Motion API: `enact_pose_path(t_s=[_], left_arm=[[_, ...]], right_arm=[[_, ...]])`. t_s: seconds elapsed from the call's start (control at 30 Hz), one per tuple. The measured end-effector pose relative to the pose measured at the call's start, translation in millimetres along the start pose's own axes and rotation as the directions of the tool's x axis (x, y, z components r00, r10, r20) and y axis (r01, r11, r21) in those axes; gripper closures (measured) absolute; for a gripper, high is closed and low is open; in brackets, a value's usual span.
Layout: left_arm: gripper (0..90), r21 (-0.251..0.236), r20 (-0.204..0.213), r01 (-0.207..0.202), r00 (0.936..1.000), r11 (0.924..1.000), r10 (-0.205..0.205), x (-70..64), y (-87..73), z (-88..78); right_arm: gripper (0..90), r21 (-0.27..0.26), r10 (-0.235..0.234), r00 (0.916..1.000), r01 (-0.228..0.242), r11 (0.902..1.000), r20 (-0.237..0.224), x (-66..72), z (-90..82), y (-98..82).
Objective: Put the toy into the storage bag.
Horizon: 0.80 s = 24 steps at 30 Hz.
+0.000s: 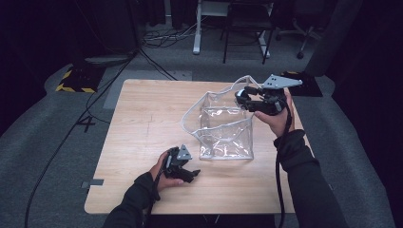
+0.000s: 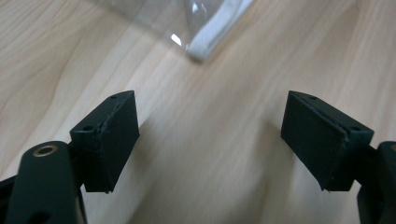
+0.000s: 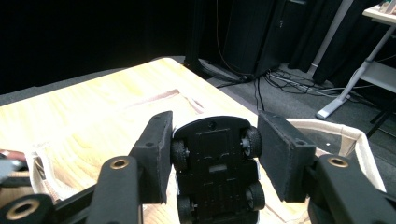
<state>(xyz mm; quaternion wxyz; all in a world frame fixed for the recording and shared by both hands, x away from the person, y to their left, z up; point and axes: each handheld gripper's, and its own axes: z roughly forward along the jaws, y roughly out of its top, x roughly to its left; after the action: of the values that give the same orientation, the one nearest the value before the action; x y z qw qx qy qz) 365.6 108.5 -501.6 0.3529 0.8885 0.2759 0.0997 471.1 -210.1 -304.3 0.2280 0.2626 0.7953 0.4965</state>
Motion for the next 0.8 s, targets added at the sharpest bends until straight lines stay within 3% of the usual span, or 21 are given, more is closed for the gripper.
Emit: enact_pose_path(t_s=[0.33,0.4,0.53,0.8], left_arm=[[18.2,0.0,-0.04,0.054,0.9978,0.9986,-0.054,0.8,-47.5,-43.5],[18.1,-0.007,-0.063,0.048,0.9969,0.9988,-0.048,-0.7,-56.6,-52.2],[17.3,-0.004,-0.06,0.052,0.9968,0.9986,-0.052,-2.7,-73.1,-67.1],[15.0,-0.007,-0.079,0.104,0.9914,0.9945,-0.104,6.5,-78.8,-71.7]], right_arm=[[47.8,0.05,-0.009,1.0,0.009,0.9987,-0.002,0.4,8.2,-2.7],[47.8,0.059,-0.01,0.9999,0.011,0.9982,-0.01,0.3,9.6,-3.8],[47.8,0.077,-0.019,0.9997,0.02,0.9969,-0.014,-0.3,11.4,-4.3],[47.7,0.156,-0.016,0.9997,0.019,0.9876,-0.02,-1.6,19.1,-3.9]])
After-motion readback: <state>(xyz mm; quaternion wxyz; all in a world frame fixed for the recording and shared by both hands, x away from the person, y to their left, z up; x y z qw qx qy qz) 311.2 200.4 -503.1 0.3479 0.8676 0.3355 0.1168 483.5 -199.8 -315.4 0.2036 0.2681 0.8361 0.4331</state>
